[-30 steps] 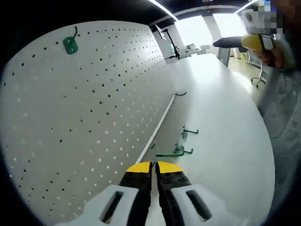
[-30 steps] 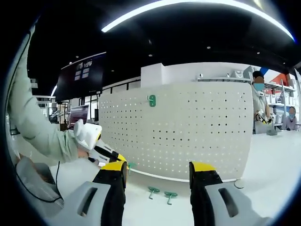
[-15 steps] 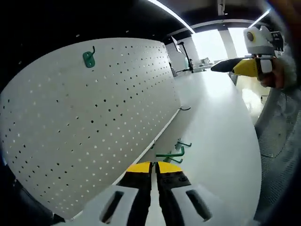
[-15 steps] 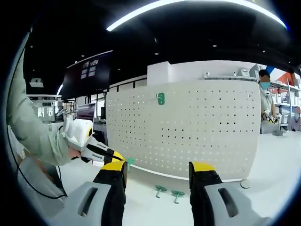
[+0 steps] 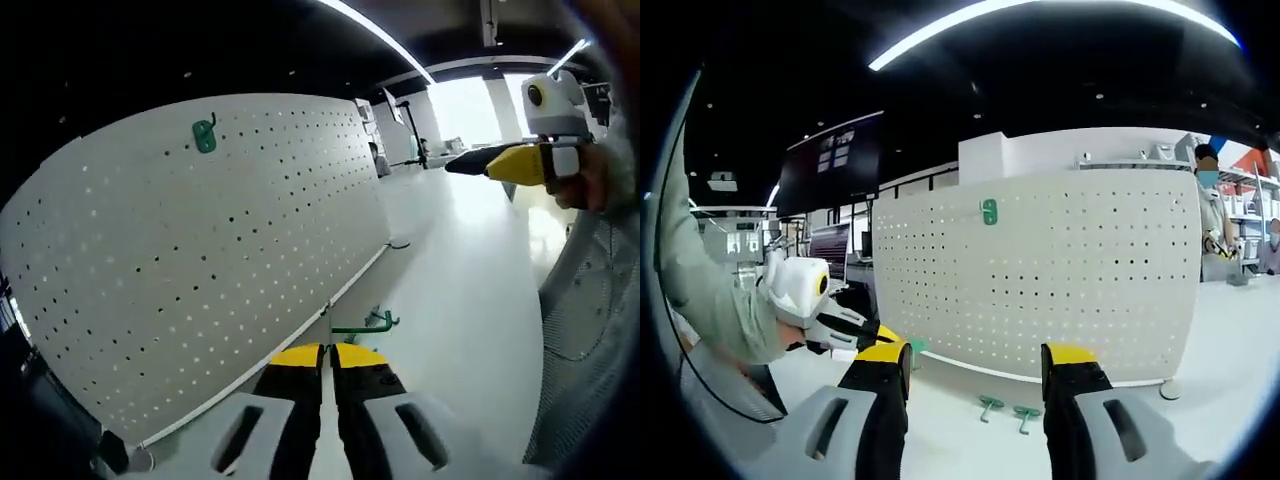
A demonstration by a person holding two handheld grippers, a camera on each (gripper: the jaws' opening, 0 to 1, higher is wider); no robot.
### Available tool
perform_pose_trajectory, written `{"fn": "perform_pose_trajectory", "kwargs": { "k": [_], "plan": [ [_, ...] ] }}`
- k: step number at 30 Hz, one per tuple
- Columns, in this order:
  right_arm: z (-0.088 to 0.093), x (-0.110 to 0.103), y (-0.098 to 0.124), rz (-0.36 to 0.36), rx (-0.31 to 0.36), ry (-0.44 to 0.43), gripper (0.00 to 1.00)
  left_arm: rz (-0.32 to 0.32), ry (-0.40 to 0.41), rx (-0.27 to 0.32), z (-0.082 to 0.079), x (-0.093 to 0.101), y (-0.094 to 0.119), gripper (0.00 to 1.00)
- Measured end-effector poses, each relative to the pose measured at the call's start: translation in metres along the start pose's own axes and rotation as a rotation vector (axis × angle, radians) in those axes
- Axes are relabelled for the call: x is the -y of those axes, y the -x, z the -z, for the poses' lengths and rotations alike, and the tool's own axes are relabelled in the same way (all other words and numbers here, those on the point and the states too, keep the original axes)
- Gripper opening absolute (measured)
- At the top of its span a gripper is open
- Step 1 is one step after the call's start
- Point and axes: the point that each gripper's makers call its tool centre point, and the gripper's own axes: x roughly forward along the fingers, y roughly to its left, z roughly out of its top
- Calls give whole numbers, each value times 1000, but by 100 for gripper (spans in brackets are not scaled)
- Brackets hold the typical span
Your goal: Insert the hook assembly into the mounting plate slot until the hook locks in place.
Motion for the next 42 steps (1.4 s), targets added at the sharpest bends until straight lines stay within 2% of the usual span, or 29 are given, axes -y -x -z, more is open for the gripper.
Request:
{"fn": "perform_pose_trajectory", "kwargs": {
  "k": [6, 9, 17, 28, 34, 42],
  "plan": [
    [1, -2, 0, -8, -5, -2, 51, -21, 40, 35, -6, 5, 7, 3],
    [2, -3, 0, -12, -10, -2, 51, -31, 94, 67, -12, 7, 11, 3],
    [5, -6, -1, -22, -23, 7, 51, -47, 118, 112, -21, 13, 19, 3],
    [9, -12, -3, -43, -39, 16, 50, -43, 115, 153, -30, 34, 24, 4],
    [10, -15, -3, -55, -43, 30, 51, -52, 146, 189, -41, 34, 29, 4],
    [7, -21, -3, -74, -37, 36, 51, -84, 150, 251, -57, 30, 37, 4]
  ]
}}
